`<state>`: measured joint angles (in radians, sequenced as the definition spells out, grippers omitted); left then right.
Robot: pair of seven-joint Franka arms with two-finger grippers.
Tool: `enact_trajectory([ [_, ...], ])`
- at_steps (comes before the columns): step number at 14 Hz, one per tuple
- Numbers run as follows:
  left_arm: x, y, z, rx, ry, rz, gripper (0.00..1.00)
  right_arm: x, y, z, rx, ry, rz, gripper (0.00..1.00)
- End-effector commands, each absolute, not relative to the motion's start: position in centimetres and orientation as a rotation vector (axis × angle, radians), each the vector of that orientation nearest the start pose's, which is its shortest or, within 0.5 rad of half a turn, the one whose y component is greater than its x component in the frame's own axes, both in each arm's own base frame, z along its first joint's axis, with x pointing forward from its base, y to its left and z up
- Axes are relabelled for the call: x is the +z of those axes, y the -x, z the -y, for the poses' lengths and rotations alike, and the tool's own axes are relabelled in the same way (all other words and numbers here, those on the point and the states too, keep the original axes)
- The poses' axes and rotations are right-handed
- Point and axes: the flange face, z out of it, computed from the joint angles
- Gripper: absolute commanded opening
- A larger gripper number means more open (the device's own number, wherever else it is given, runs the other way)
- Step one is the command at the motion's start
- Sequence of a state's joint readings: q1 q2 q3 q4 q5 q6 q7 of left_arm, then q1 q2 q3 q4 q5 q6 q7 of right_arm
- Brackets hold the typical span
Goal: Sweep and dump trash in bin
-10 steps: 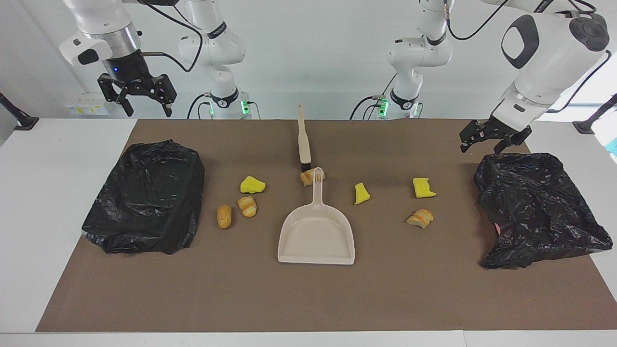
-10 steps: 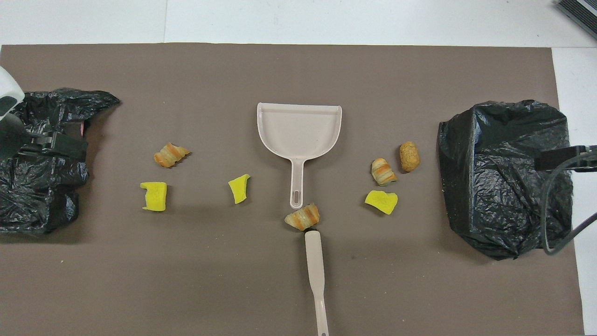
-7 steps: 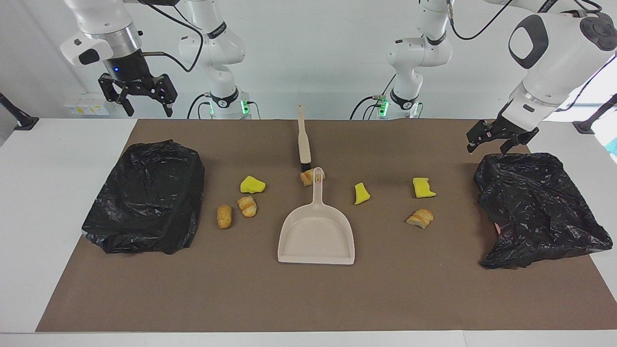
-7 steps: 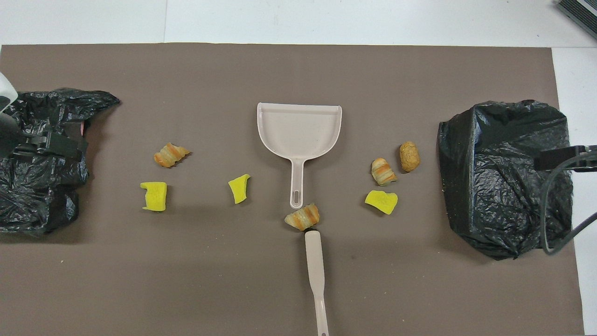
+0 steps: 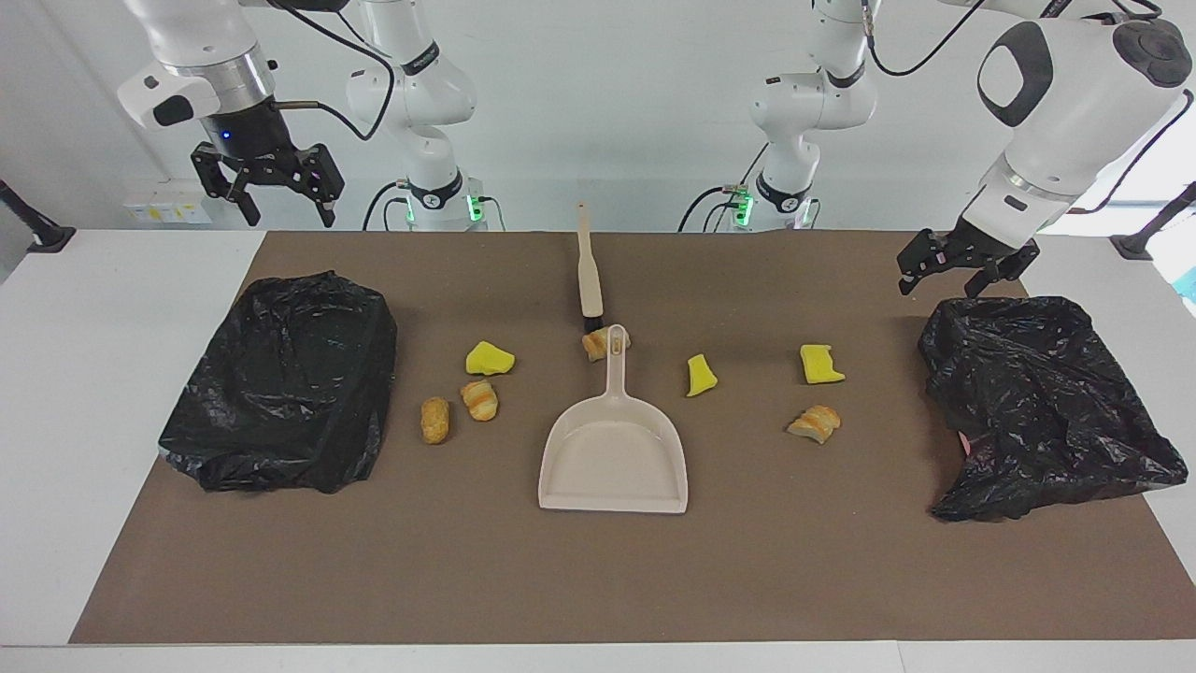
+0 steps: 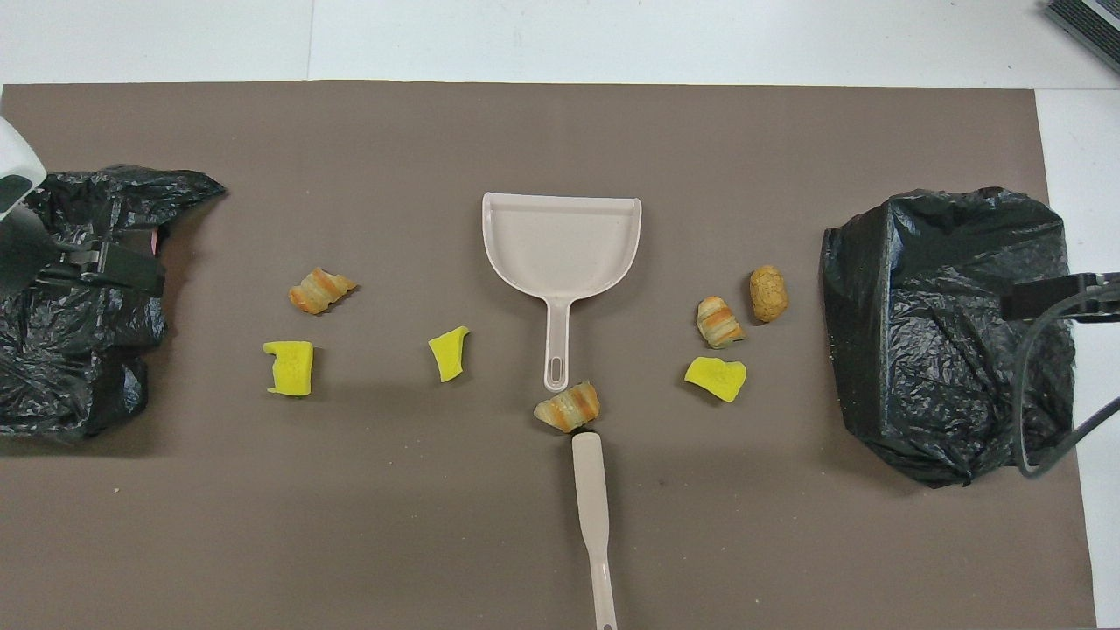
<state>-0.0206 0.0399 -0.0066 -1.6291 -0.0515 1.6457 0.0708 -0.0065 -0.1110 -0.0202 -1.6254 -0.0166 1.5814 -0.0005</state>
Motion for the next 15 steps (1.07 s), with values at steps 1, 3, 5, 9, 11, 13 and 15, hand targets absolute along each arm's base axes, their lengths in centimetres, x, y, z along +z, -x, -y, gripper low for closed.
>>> enact_trajectory([
  [1,58.6,-57.4,2.2,-0.009,3.176,-0.179,1.0,65.6,-51.9,1.5,-0.123,3.16,-0.046,1.0],
  [3,58.2,-56.5,6.9,-0.013,3.164,-0.302,1.0,65.6,-51.8,1.5,-0.116,3.16,-0.044,1.0],
  [5,57.4,-55.1,11.5,0.041,3.14,-0.426,1.0,65.4,-51.8,1.5,-0.109,3.16,-0.044,1.0],
  [9,55.3,-51.6,18.3,0.085,3.12,-0.519,1.0,65.1,-51.8,1.5,-0.099,3.159,-0.041,1.0],
  [11,55.3,-49.2,23.5,0.09,3.106,-0.57,1.0,64.8,-51.6,1.5,-0.089,3.159,-0.041,1.0],
  [13,54.6,-46.8,26.8,0.109,3.104,-0.57,1.0,64.7,-51.5,1.5,-0.084,3.159,-0.036,1.0],
  [15,53.9,-44.2,29.3,0.098,3.111,-0.538,1.0,64.7,-51.5,1.5,-0.084,3.159,-0.036,1.0],
])
